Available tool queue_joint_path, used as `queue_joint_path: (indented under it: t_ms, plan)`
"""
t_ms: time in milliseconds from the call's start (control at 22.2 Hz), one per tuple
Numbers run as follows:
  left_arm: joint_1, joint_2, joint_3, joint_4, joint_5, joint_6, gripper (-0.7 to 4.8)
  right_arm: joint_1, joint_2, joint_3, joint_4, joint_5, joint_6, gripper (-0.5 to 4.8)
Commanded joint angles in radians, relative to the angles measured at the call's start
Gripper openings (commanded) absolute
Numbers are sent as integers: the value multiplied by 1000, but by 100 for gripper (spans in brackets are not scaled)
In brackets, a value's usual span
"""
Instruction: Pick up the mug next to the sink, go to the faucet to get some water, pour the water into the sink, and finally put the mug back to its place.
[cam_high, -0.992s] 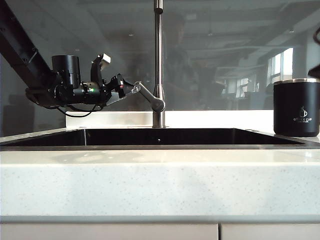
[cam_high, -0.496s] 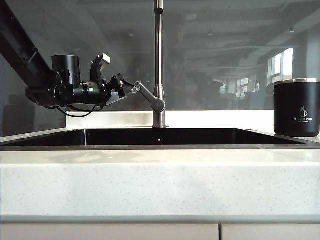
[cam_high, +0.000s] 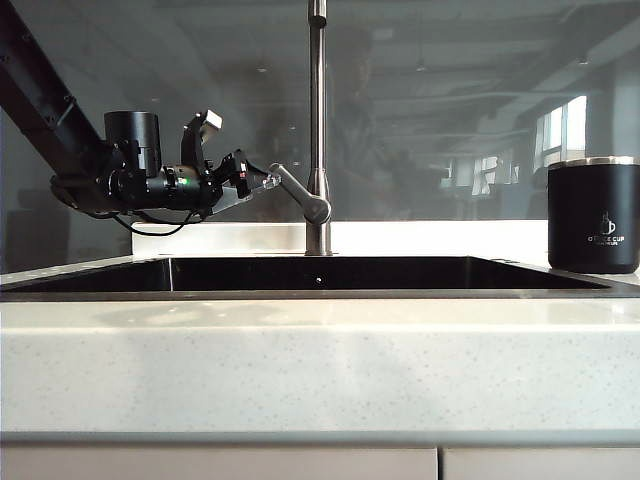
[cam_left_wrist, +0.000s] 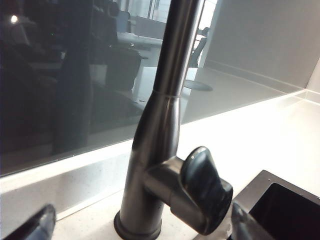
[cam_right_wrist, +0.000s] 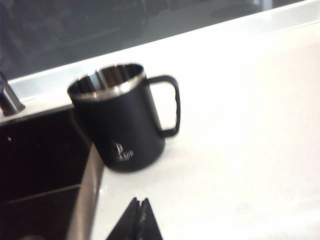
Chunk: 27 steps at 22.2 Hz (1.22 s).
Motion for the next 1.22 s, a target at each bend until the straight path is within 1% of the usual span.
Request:
queue_joint_path:
  t_ms: [45,135,361,541,812,902,1127,1217]
  plan:
    - [1,-6,5,10,1,1,479,-2,-48,-49,27,3,-6,-8]
    - [1,-6,5,10,1,1,479,-2,-90,-97,56,3,-5,-8]
    - [1,-6,5,10,1,1,479,-2,-134,-97,8,7,-6,-8]
    - [1,-6,5,10,1,1,479,-31,-243,-97,-5,6,-14,-8]
    - [1,-6,7,10,1,1,479,-44,-251,-97,39,8,-16,-8]
    - [1,-6,7,10,1,1,479,-44,-251,-97,60,-1,-56,-8]
    - [1,-6,7,10,1,1,479,-45,-251,-97,95,-157,-239,-7]
    - [1,-6,7,10,1,1,479,-47,-251,-97,109,-150,-251,-7]
